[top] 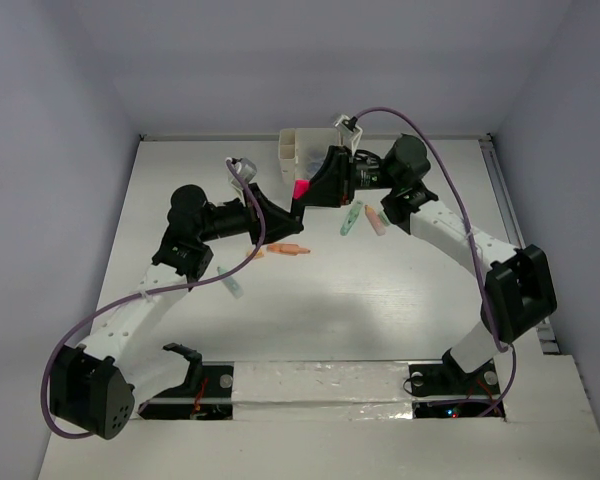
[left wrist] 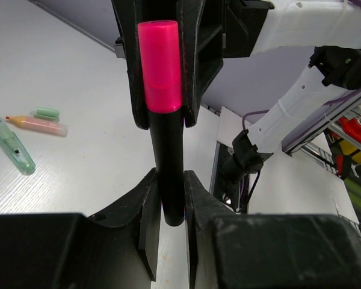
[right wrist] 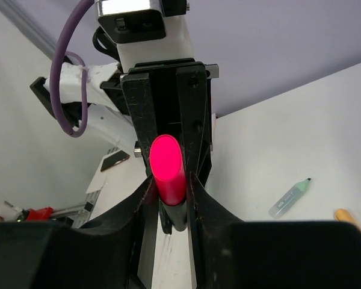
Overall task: Sort the stationery into containers
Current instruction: Place the pen in the storage box.
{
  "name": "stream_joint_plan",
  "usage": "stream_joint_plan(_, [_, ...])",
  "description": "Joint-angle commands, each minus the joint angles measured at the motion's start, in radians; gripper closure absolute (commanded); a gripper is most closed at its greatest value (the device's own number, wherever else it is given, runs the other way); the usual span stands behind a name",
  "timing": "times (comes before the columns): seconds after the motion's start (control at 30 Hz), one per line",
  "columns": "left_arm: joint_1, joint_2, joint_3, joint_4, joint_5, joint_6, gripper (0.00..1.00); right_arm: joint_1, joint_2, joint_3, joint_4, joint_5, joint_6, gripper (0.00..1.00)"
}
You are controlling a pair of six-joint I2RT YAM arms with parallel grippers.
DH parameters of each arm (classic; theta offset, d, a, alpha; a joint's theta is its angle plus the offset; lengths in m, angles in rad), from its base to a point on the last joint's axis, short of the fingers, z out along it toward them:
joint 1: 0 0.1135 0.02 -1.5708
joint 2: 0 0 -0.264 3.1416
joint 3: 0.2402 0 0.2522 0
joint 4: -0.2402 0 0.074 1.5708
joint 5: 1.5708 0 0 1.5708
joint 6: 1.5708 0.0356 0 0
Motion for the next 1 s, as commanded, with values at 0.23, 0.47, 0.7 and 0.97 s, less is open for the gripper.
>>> stream_joint_plan(0.23, [-0.002,-0.052,0.013,-0.049,-0.06,0.078,0.38,0.013,-0.02,0.052,-0.071,0.136,-0.079,1.0])
stream_joint_plan(0.47, [-0.002,-0.152,0.028,-0.207,-0.231,0.195,0.01,-0.054,-0.026,0.092,-0.225,0.304,-0.196,1.0])
stream_joint_plan(0.7, [-0.002,-0.253,0.028,-0.301,-0.484,0.226,0.01,-0.188,-0.012,0.083,-0.376,0.627,-0.347,1.0])
stream_joint_plan(0.97, [-0.002,-0.297,0.033,-0.334,-0.58,0.229,0.01,-0.228,0.084,0.138,-0.443,0.962,-0.509,1.0])
